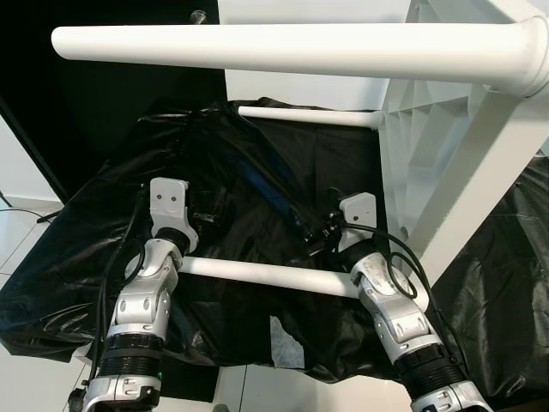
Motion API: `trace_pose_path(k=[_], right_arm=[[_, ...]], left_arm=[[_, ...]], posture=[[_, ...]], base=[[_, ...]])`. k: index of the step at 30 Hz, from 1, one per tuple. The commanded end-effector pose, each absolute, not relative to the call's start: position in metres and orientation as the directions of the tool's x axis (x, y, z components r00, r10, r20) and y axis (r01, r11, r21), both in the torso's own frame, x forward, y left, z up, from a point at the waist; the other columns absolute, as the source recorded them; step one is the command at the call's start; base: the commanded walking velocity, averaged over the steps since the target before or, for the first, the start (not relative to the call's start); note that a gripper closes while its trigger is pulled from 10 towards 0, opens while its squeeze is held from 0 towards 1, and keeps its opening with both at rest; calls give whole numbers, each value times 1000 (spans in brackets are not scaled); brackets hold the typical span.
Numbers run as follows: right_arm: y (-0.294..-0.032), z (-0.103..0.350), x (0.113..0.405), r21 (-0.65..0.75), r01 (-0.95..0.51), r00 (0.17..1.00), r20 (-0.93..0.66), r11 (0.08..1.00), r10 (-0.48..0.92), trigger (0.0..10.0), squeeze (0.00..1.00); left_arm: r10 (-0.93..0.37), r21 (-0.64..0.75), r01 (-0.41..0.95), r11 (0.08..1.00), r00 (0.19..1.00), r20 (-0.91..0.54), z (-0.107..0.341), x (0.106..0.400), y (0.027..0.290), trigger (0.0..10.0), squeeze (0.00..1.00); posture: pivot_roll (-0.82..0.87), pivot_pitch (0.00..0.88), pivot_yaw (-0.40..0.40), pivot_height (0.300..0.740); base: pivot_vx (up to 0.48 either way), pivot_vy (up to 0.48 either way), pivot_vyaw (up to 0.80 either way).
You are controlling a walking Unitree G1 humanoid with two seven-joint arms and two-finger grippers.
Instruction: Building children table
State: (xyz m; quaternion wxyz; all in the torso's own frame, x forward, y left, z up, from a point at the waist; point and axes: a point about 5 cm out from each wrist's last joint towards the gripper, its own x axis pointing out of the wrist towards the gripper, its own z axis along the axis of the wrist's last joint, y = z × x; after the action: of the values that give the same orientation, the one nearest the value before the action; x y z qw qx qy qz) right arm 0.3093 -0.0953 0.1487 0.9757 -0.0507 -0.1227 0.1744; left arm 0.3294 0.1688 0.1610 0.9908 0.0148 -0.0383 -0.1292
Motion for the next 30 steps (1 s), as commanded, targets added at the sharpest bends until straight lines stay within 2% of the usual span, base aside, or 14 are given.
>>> trace_pose_path(k=[1,12,17,26,30], right_arm=[[-107,151,311,-140,-258,929,235,956,285,10000,0],[-132,141,304,-113,-67,973,213,991,90,10000,0],[-152,135,295,-110,39,982,189,993,-17,10000,0],[-177,130,278,-145,137,978,175,980,-111,10000,0],[-180,129,276,-150,145,978,171,978,-119,10000,0]], left_arm=[[-277,55,273,960,959,67,161,328,167,10000,0],[-315,81,310,947,947,68,162,330,163,10000,0],[-338,92,331,939,939,69,164,334,160,10000,0],[-373,102,365,925,926,65,165,337,154,10000,0],[-376,102,369,924,924,64,165,338,153,10000,0]], posture=[[90,0,-28,740],[71,0,-19,740],[49,0,-5,740],[8,0,16,740],[4,0,18,740]], base=[[0,0,0],[0,0,0],[0,0,0],[0,0,0],[0,0,0]])
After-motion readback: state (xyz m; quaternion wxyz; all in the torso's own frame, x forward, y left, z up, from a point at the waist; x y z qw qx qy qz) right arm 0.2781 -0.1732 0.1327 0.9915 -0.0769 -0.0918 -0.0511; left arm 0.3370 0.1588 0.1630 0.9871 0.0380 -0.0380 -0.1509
